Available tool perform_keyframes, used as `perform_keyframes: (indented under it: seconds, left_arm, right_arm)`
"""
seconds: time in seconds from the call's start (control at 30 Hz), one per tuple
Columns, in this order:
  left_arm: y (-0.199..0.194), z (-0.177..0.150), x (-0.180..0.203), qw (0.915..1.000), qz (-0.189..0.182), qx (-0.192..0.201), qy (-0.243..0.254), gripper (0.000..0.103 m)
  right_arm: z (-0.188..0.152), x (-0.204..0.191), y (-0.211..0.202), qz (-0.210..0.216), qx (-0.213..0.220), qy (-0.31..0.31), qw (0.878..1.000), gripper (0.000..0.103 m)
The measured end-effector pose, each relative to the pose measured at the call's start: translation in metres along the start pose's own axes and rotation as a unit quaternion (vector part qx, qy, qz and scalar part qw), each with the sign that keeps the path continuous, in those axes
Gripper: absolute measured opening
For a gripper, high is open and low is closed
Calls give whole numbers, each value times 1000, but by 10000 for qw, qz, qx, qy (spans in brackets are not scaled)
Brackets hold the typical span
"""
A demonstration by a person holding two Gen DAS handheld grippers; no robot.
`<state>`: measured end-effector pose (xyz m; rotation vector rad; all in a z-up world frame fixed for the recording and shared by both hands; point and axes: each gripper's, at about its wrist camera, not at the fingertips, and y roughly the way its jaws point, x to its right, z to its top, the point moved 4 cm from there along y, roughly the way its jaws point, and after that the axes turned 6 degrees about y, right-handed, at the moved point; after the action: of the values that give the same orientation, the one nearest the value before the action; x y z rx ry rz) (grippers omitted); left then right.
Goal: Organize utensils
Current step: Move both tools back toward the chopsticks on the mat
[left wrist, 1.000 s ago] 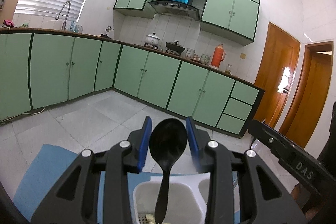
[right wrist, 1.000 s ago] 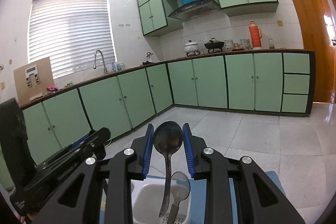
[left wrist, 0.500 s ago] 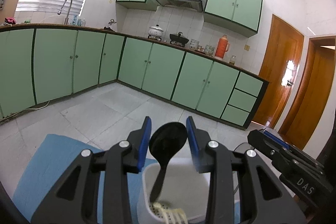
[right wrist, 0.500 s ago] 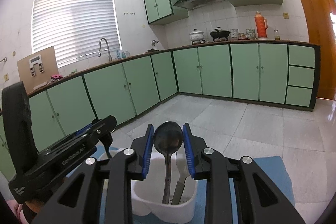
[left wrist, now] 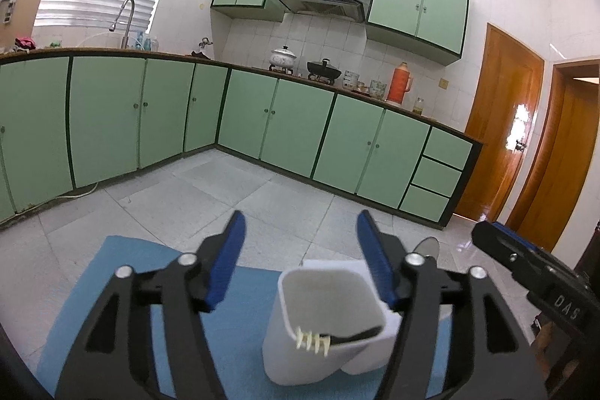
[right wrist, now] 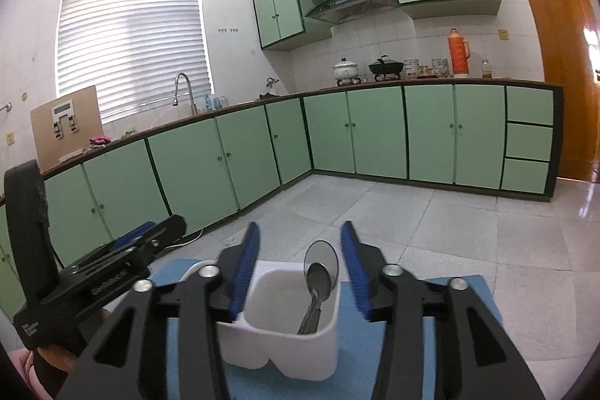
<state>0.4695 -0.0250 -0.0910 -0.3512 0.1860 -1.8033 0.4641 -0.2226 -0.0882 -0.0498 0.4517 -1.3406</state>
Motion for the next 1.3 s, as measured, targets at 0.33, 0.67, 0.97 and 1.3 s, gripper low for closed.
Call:
perform_keyframes:
  seconds: [0.33,0.67,0.97,1.3]
  left_arm:
    - [-54,-15,10,9998,75,-57,190,89]
    - [-111,-39,17,9987,189,-281,389,97]
    - [-160,-72,20,9953,295,-630,675,98]
    - [-207,-126,26,9900,456,-1077,785,98]
  right_arm:
    - [-14,5,-49,-166,-90,26,9998,76]
    - [-36,6,-106,-349,-262,64,9990,97]
    - [-74,12,-151,-538,-623,57,9966,97]
    - [-137,17,-191,-689,-1244,260,9895,97]
